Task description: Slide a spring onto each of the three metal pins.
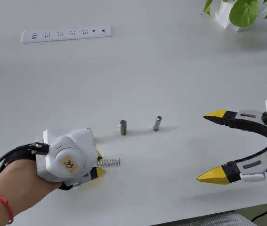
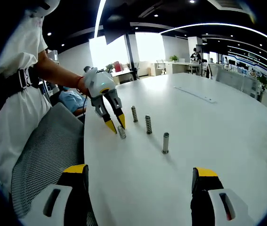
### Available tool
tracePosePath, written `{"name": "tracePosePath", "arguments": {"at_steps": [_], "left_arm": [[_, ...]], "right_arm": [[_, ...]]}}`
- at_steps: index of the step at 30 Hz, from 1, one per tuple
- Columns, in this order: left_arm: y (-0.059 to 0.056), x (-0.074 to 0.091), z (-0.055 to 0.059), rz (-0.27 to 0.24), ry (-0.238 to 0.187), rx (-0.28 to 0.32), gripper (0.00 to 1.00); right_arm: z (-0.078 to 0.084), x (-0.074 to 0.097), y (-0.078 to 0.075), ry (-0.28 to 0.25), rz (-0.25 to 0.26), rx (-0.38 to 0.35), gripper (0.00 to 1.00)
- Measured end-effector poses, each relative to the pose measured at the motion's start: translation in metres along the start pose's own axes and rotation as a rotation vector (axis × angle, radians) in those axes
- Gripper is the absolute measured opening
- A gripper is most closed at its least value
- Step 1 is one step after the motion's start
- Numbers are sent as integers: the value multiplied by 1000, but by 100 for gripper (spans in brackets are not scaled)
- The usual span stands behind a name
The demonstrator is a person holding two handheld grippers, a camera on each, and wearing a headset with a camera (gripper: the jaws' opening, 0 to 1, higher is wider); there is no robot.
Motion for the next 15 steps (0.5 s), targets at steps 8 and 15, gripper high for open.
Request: {"name": "tracePosePath", "arguments": {"at_steps": [8, 15], "left_arm": [[-1, -1, -1, 8, 0, -1, 7], [0, -1, -1, 13, 6, 0, 7]], "right_arm": [[-1, 1, 1, 0, 2, 2, 90], [-3, 1, 1, -1, 2, 4, 89]]}}
Point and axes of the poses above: the centre of the closed fingertips' face, and the gripper's own axes: x roughly backward along the fingers, y roughly to its left, z roughly out of its underside, the point moved 8 cm from there along x, roughly backward along the fingers, and after that the axes turned 12 degrees about -x, right-handed, at the moved point
